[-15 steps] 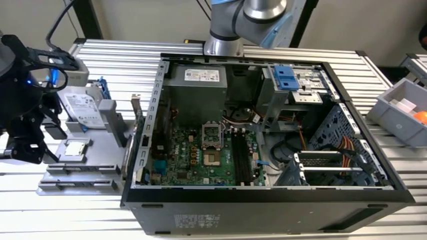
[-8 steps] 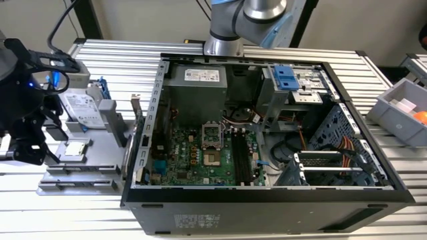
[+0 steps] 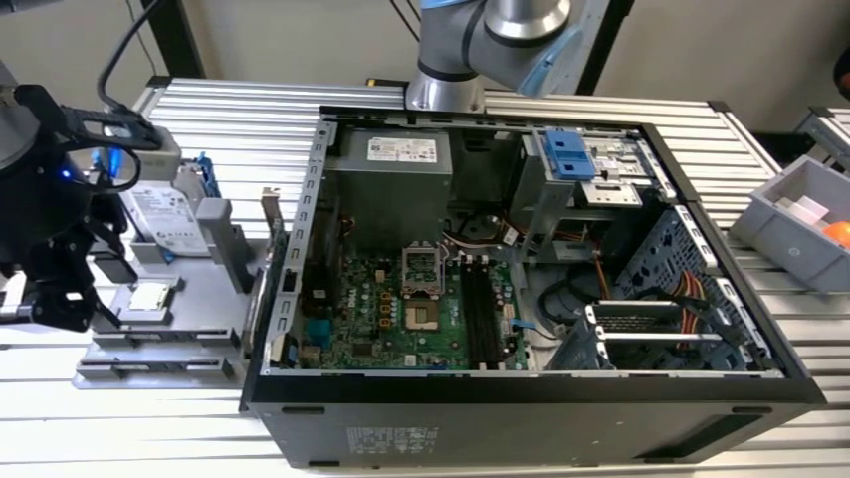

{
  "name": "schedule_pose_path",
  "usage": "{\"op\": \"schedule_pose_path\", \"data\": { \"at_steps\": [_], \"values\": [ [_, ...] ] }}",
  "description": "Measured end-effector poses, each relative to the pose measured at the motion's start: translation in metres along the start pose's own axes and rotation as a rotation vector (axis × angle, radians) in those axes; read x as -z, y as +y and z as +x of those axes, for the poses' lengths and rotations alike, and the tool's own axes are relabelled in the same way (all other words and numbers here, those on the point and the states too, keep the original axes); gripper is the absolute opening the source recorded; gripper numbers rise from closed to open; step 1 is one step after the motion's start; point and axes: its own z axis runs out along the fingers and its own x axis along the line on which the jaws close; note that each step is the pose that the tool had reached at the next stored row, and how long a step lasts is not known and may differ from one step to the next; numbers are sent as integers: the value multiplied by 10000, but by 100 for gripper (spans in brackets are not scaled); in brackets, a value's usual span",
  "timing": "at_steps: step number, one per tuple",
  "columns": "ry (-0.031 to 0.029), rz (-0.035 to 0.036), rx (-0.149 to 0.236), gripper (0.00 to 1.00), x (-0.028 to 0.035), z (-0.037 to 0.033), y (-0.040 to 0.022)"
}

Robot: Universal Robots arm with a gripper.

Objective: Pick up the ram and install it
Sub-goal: 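Pick up the ram and move it above insertion slot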

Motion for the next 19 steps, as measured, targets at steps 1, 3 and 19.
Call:
{"op": "schedule_pose_path", "data": {
  "at_steps": [1, 3, 19],
  "values": [
    [1, 0, 0, 100, -5, 0, 0],
    [3, 0, 0, 100, -16, 1, 0],
    [24, -2, 1, 100, -100, 4, -1]
  ]
}}
